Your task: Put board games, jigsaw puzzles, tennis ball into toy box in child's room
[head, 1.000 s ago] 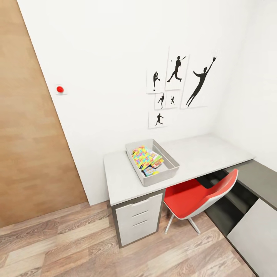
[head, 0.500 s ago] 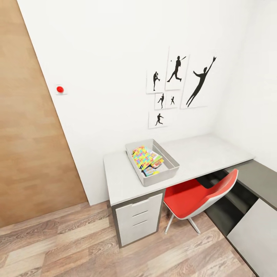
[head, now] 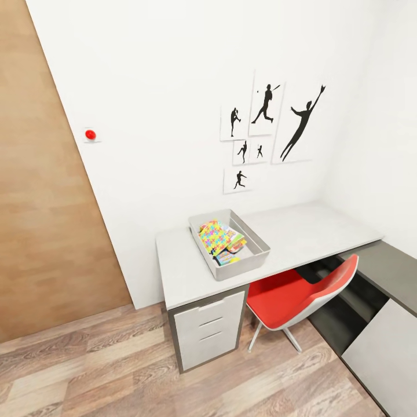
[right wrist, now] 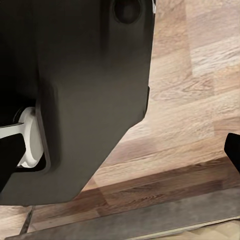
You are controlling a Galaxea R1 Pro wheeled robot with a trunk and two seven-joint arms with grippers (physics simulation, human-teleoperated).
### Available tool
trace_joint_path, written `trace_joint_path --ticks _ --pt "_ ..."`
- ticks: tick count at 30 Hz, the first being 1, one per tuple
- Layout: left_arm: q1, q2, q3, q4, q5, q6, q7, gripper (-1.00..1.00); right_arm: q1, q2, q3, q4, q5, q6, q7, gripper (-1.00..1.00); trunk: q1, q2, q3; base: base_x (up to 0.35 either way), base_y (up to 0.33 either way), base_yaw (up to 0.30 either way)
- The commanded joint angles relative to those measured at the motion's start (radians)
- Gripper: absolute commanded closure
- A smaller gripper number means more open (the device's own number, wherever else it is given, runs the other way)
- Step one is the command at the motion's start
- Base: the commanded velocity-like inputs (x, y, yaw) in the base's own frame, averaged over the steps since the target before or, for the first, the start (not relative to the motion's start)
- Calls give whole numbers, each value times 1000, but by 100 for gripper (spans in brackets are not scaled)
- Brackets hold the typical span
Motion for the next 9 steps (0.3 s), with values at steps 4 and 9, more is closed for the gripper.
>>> trace_joint_path --ticks 4,9 --pt "1 1 -8 -6 8 6 9 -100 0 -1 8 -2 -7 6 -6 -100 1 -2 -2 0 0 0" --pt "1 1 -8 -6 7 6 9 -100 0 -1 8 -2 -7 6 -6 -100 1 -2 -2 0 0 0"
